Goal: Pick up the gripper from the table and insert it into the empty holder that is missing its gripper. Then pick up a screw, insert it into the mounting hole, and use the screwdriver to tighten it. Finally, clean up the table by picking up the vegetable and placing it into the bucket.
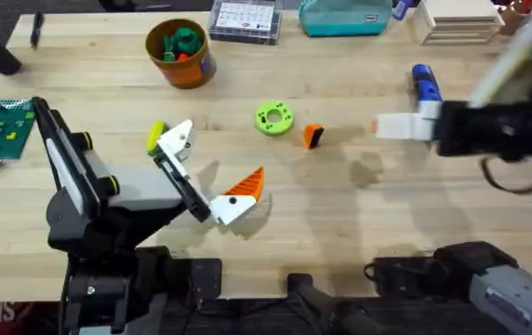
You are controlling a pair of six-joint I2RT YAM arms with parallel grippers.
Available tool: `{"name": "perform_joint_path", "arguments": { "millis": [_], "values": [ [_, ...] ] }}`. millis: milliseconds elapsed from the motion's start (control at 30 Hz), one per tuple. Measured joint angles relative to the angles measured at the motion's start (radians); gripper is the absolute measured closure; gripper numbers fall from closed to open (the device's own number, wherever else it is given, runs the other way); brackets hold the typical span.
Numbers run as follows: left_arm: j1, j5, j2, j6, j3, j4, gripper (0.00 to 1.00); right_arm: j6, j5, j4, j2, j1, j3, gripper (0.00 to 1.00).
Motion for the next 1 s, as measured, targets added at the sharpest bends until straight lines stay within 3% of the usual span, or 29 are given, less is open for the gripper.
{"name": "perform_joint_path", "arguments": {
  "millis": [300, 500, 800, 1000],
  "values": [
    [0.0, 0.0, 0.0, 0.001, 0.0, 0.0, 0.005, 0.033, 0.073, 0.028, 0.354, 0.313, 0.225, 0.008],
    [0.0, 0.0, 0.0, 0.001, 0.0, 0.0, 0.005, 0.043, 0.155, 0.033, 0.536, 0.455, 0.331, 0.008],
    [0.0, 0.0, 0.0, 0.001, 0.0, 0.0, 0.006, 0.041, 0.19, 0.053, 0.709, 0.495, 0.334, 0.008],
    [0.0, 0.0, 0.0, 0.001, 0.0, 0.0, 0.006, 0.02, 0.193, 0.052, 0.755, 0.495, 0.334, 0.022]
  ]
}}
